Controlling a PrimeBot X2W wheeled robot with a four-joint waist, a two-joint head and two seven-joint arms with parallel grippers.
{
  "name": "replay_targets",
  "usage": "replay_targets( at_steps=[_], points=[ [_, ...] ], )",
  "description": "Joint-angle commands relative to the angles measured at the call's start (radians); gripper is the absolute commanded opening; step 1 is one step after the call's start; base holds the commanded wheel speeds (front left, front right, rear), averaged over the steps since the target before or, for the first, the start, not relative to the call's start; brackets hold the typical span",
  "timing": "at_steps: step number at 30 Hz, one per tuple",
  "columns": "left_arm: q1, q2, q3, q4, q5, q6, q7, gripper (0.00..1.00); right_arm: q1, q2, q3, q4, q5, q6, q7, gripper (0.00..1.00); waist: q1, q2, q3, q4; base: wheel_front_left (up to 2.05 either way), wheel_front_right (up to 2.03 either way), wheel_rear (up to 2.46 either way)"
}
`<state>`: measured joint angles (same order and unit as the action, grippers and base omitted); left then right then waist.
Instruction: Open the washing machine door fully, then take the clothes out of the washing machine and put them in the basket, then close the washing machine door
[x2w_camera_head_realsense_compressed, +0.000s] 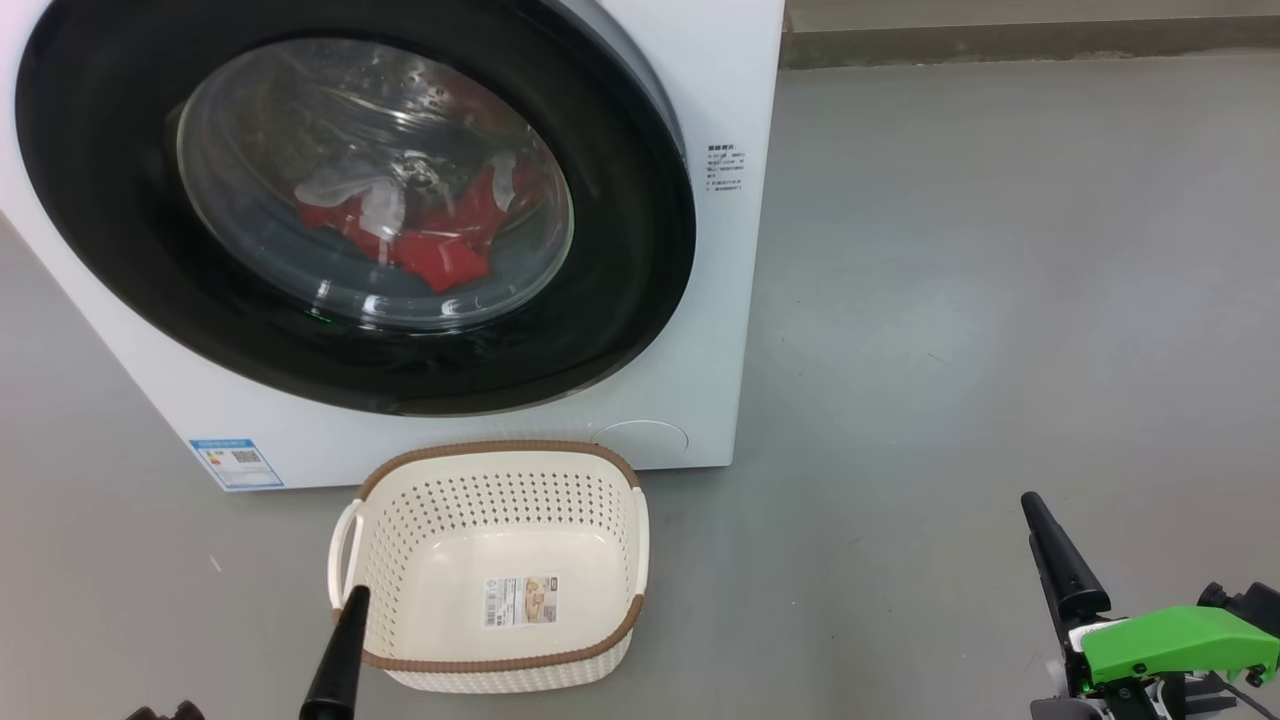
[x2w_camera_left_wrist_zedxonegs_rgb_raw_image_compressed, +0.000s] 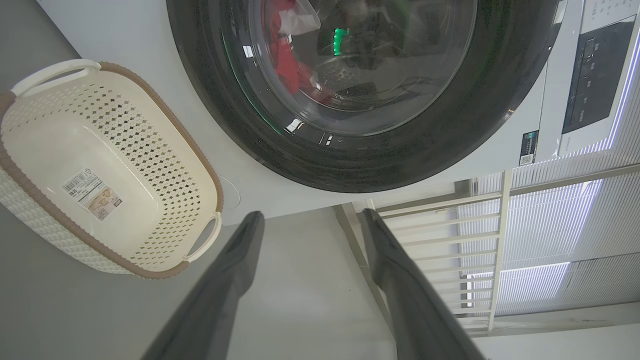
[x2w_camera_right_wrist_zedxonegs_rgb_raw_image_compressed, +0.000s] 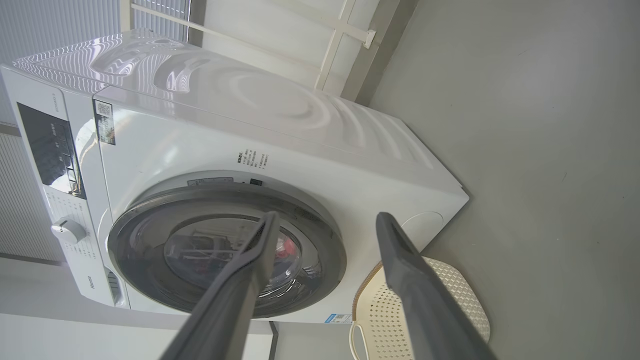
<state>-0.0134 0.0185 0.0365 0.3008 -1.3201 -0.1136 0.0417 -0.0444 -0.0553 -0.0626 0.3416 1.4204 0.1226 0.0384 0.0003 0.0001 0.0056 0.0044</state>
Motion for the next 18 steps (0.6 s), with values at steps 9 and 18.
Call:
replay_targets(
  at_steps=[9,18],
  points=[
    [-0.004,0.015,-0.013,-0.051,0.150,0.017,-0.034,1.00,-0.002,-0.024,0.018,-0.040,-0.119,0.002,-0.034,1.00,-0.0002,-0.0001,0.000,0.001,0.00,0.00,0.00],
    [0.000,0.017,-0.032,-0.064,0.269,0.031,-0.061,1.00,0.009,-0.037,0.040,-0.048,-0.214,0.003,-0.060,1.00,-0.0002,-0.0001,0.001,0.003,0.00,0.00,0.00]
  ],
)
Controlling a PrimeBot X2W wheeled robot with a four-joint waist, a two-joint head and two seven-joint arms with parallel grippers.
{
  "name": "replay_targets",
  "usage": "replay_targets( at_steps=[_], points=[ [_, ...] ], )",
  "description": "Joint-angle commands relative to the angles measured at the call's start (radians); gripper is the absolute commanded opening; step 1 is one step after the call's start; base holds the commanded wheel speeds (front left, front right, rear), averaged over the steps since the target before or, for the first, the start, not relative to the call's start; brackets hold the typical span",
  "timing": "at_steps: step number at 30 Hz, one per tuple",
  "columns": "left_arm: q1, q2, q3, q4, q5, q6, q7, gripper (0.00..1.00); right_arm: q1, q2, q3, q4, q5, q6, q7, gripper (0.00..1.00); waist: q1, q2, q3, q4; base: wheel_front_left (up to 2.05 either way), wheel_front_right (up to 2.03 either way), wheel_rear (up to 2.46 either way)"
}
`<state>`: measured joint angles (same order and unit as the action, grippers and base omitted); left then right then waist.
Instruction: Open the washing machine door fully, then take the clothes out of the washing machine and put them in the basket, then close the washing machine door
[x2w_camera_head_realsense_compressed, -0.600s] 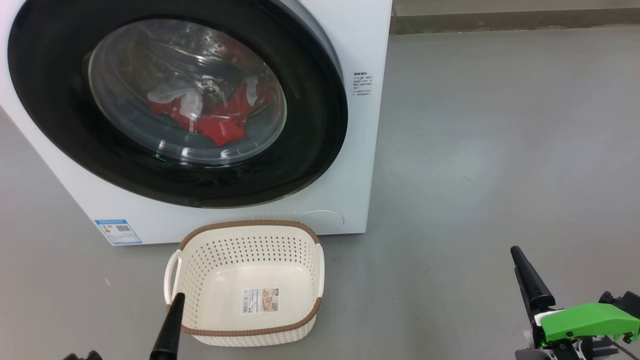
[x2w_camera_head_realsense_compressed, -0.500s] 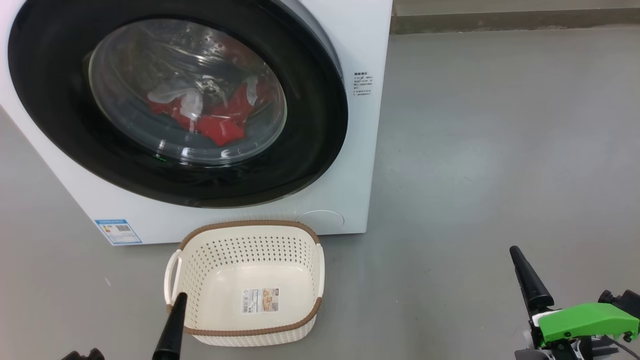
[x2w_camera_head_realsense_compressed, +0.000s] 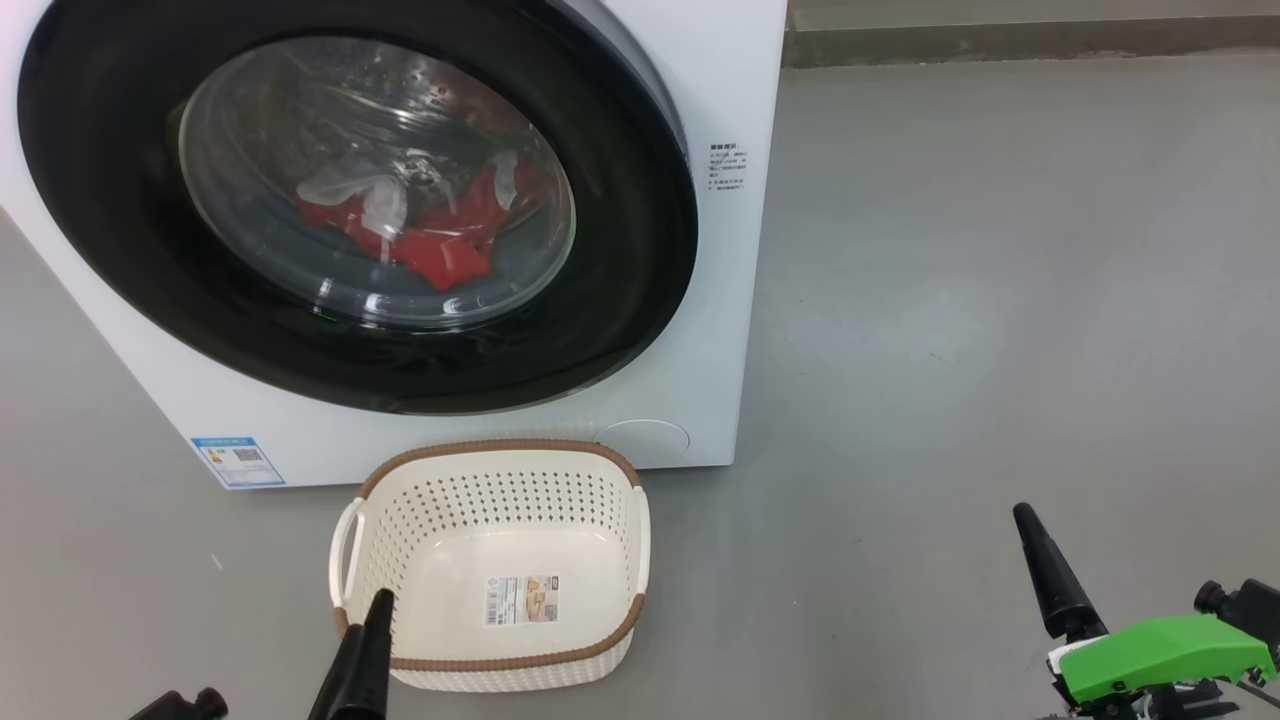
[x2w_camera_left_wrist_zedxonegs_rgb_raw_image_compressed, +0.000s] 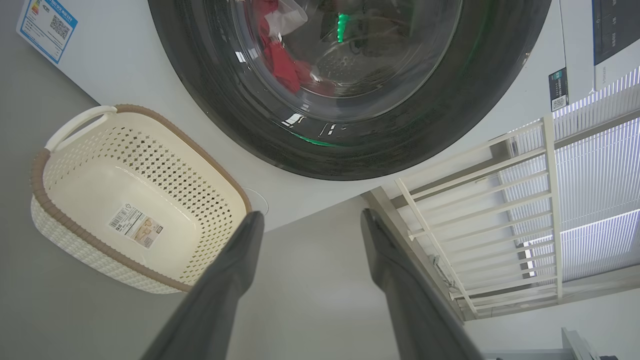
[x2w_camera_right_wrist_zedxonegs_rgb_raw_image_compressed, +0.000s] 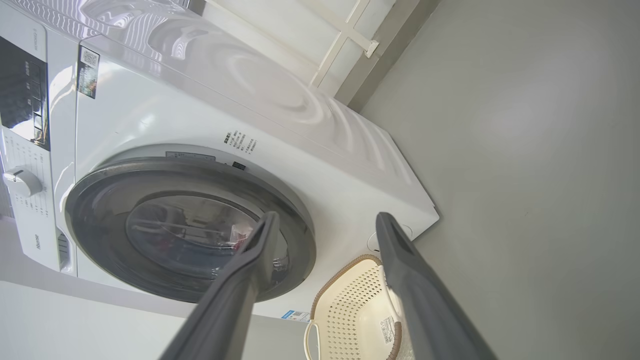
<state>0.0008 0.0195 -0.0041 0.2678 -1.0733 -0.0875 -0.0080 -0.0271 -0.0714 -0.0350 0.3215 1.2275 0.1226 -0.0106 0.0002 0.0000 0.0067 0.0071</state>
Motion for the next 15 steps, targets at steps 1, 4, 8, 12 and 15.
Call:
replay_targets(
  at_steps=[1,4,8,12,15],
  points=[
    [-0.014,0.016,0.007,-0.033,0.033,0.006,-0.014,1.00,-0.008,-0.022,0.015,-0.028,-0.031,0.003,-0.014,1.00,-0.0001,0.0000,0.000,0.000,0.00,0.00,0.00],
    [-0.013,0.017,0.003,-0.038,0.069,0.008,-0.023,1.00,-0.005,-0.027,0.024,-0.029,-0.060,0.003,-0.023,1.00,-0.0001,0.0000,0.001,0.000,0.00,0.00,0.00],
    [-0.011,0.017,-0.003,-0.045,0.121,0.012,-0.035,1.00,-0.002,-0.033,0.034,-0.030,-0.096,0.003,-0.035,1.00,-0.0001,0.0000,0.002,0.000,0.00,0.00,0.00],
    [-0.009,0.018,-0.008,-0.052,0.172,0.016,-0.047,1.00,0.001,-0.039,0.045,-0.032,-0.132,0.004,-0.046,1.00,-0.0001,0.0000,0.003,0.000,0.00,0.00,0.00],
    [-0.008,0.019,-0.012,-0.058,0.211,0.020,-0.056,1.00,0.004,-0.043,0.052,-0.036,-0.160,0.004,-0.055,1.00,-0.0001,0.0000,0.004,-0.001,0.00,0.00,0.00]
  ],
)
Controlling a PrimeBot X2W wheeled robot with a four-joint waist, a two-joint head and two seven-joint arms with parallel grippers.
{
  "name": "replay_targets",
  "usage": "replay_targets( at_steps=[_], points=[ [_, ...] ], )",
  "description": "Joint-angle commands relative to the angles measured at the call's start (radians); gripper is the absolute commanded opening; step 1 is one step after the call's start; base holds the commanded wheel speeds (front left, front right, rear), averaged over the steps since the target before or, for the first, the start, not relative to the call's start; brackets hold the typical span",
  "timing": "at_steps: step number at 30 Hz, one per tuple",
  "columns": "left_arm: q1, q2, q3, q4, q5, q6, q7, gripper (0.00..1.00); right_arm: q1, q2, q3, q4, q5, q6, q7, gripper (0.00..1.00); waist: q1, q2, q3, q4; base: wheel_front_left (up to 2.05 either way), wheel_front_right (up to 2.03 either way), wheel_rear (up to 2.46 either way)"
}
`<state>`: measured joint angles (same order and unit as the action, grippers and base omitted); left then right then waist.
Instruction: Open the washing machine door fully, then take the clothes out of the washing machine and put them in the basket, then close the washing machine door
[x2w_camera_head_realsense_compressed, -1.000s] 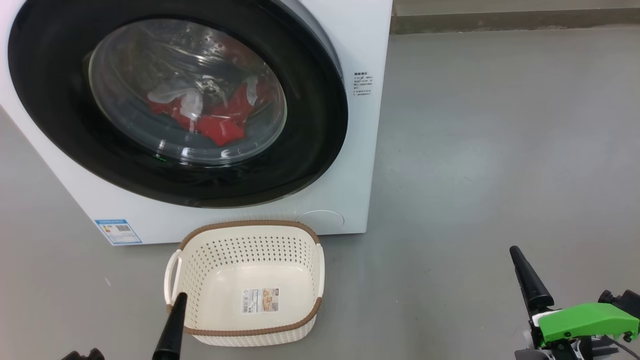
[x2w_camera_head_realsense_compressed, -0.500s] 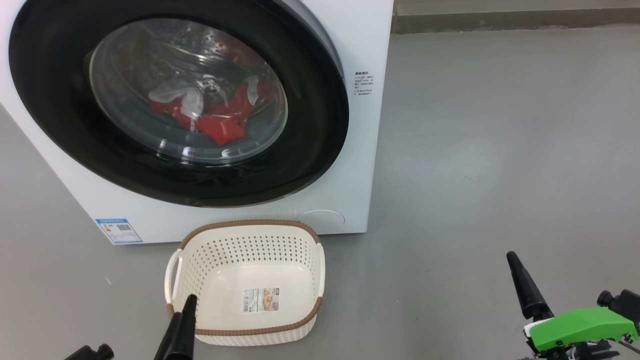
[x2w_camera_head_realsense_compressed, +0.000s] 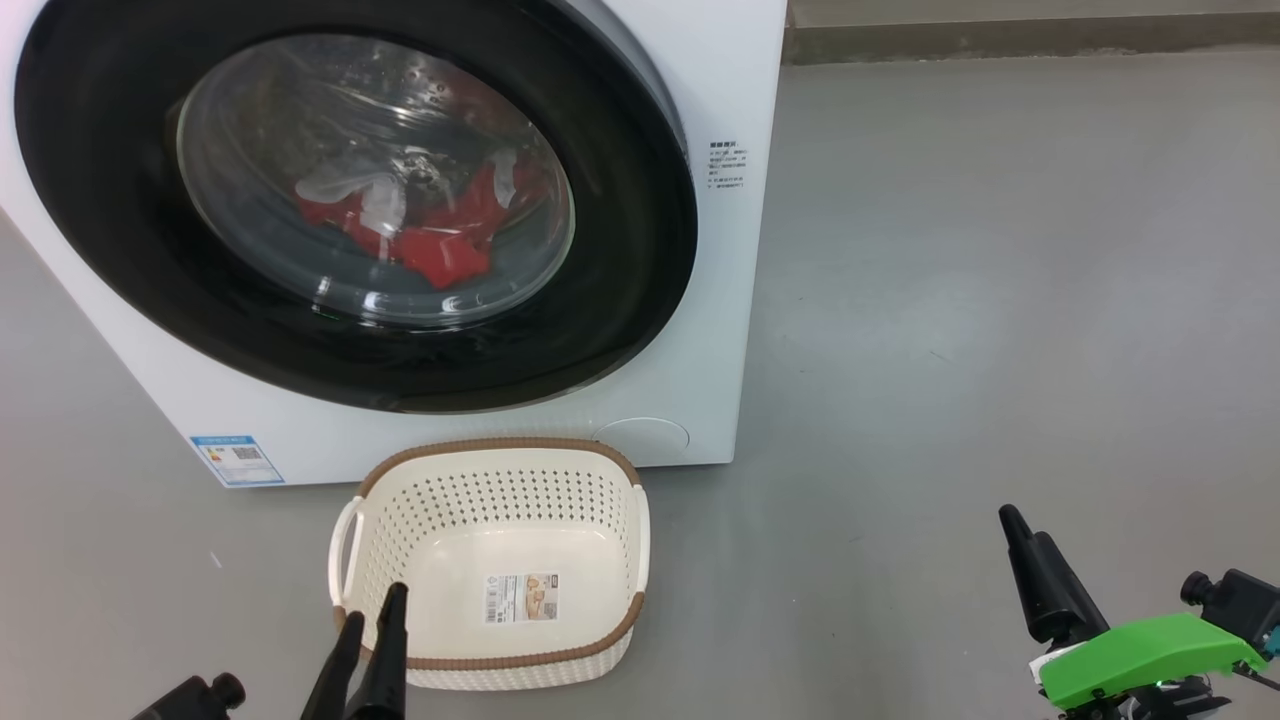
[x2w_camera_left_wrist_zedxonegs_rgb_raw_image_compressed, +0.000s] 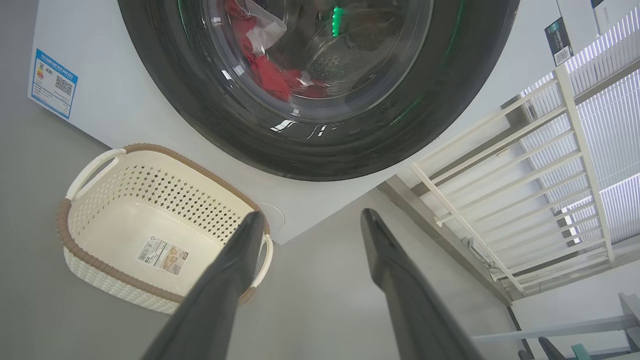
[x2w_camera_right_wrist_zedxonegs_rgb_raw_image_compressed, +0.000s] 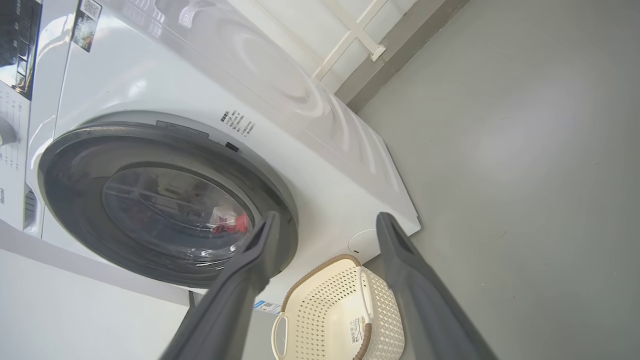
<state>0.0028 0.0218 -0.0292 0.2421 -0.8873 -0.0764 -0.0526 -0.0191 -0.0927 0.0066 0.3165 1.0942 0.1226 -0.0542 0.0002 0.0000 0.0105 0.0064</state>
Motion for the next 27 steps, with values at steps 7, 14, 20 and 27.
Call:
replay_targets(
  at_steps=[7,14,20,27],
  points=[
    [-0.009,0.018,0.005,-0.046,0.114,0.017,-0.032,1.00,0.003,-0.034,0.023,-0.040,-0.090,0.004,-0.032,1.00,-0.0001,0.0000,0.002,-0.002,0.00,0.00,0.00],
    [-0.005,0.019,-0.002,-0.062,0.205,0.031,-0.053,1.00,0.013,-0.045,0.033,-0.049,-0.156,0.005,-0.053,1.00,-0.0001,0.0000,0.001,-0.003,0.00,0.00,0.00],
    [-0.002,0.020,-0.007,-0.071,0.270,0.040,-0.067,1.00,0.019,-0.053,0.042,-0.056,-0.202,0.005,-0.067,1.00,-0.0001,0.0000,0.001,-0.002,0.00,0.00,0.00],
    [0.000,0.023,-0.014,-0.090,0.371,0.053,-0.091,1.00,0.026,-0.063,0.051,-0.071,-0.261,0.006,-0.091,1.00,-0.0001,0.0000,0.002,-0.002,0.00,0.00,0.00]
  ],
)
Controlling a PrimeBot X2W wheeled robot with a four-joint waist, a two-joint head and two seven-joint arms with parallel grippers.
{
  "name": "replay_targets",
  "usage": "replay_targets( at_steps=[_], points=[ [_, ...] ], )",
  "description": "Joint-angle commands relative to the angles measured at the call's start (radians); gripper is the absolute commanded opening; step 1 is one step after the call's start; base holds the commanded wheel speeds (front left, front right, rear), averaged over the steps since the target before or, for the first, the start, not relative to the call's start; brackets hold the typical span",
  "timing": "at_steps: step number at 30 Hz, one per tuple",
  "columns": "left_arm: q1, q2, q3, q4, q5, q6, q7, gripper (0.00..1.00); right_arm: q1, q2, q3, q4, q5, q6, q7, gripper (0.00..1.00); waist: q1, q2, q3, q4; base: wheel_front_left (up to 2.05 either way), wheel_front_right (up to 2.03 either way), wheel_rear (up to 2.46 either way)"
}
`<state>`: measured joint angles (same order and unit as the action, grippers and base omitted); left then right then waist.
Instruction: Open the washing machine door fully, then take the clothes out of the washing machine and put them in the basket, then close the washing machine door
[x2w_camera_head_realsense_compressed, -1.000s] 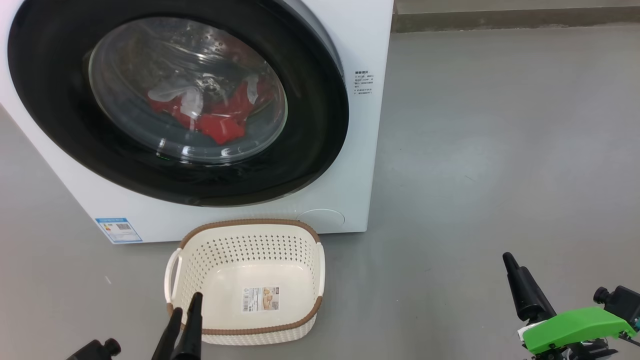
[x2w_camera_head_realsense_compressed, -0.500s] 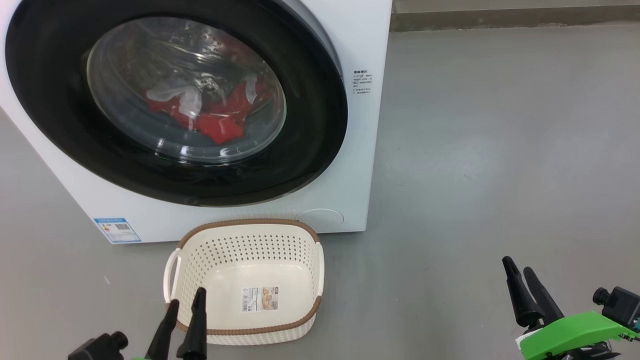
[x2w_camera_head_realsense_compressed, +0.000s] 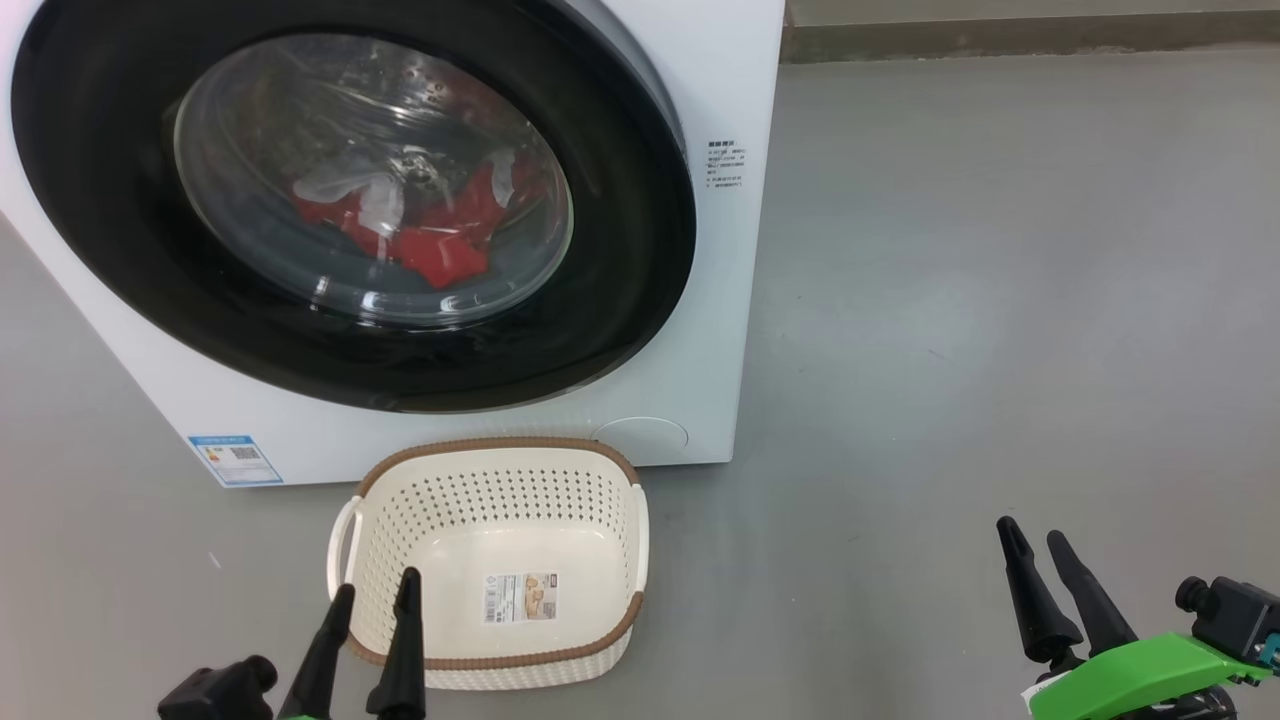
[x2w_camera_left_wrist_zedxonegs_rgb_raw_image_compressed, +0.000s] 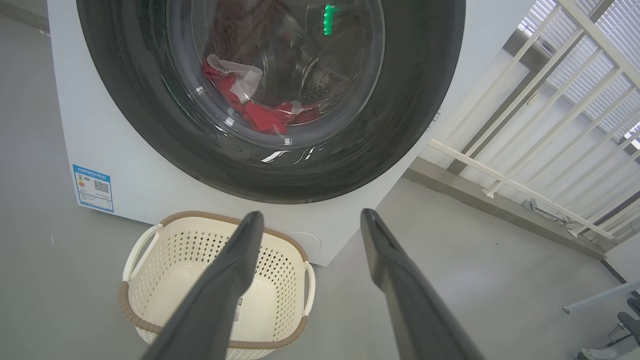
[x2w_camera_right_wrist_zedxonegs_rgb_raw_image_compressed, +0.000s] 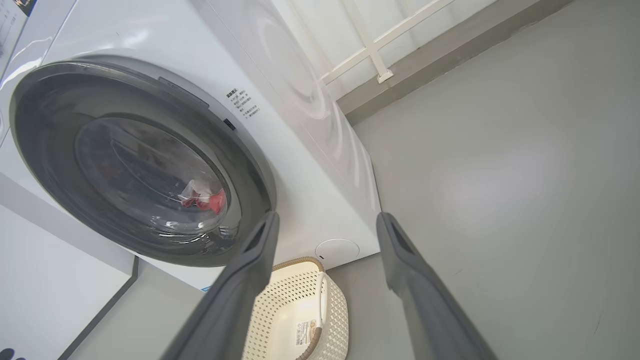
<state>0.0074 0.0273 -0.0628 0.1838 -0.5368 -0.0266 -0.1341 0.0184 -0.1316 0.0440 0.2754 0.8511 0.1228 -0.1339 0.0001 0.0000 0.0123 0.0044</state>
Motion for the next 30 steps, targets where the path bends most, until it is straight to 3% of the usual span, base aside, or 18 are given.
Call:
replay_targets(
  at_steps=[1,30],
  points=[
    [-0.004,0.018,0.019,-0.034,0.033,0.005,-0.013,1.00,-0.010,-0.026,0.015,-0.031,-0.027,0.005,-0.014,1.00,-0.0001,0.0000,0.000,0.000,0.00,0.00,0.00],
    [0.012,0.025,0.008,-0.096,0.386,0.045,-0.099,1.00,0.033,-0.064,0.033,-0.080,-0.271,0.007,-0.099,1.00,-0.0001,0.0000,0.000,0.001,0.00,0.00,0.00]
  ],
)
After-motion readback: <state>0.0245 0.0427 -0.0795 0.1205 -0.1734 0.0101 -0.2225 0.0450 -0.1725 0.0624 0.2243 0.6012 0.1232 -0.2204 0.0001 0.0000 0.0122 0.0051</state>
